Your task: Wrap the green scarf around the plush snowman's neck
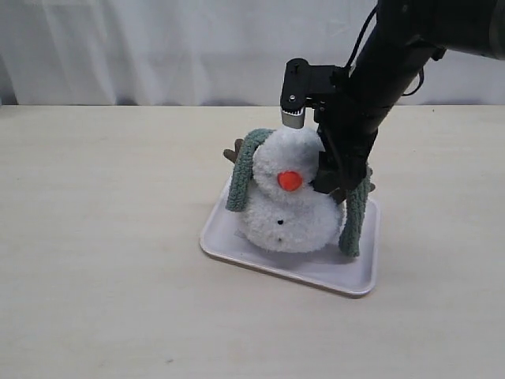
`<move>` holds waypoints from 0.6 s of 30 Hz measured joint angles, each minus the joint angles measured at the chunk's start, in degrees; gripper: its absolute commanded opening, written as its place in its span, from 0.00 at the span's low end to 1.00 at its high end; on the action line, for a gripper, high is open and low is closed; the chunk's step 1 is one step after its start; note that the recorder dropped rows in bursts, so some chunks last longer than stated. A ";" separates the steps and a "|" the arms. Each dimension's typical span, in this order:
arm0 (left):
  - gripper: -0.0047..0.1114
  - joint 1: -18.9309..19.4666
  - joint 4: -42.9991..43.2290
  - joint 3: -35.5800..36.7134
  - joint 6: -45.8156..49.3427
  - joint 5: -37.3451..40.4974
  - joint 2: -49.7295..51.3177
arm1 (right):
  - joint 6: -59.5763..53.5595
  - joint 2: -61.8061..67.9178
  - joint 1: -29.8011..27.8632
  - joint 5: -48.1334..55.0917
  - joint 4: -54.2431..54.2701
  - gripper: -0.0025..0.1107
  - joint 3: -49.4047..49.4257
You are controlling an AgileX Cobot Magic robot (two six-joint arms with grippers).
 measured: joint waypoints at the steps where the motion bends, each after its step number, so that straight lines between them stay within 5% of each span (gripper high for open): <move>1: 0.04 0.00 0.00 0.00 0.00 0.00 0.00 | 0.00 0.00 0.00 0.39 0.00 0.65 0.00; 12: 0.04 0.00 0.00 0.00 0.00 0.00 0.00 | 1.17 -7.36 0.00 0.82 0.49 0.64 0.00; 18: 0.04 0.00 0.00 0.00 0.00 0.00 0.00 | 13.52 -11.92 0.00 -2.83 4.49 0.43 0.00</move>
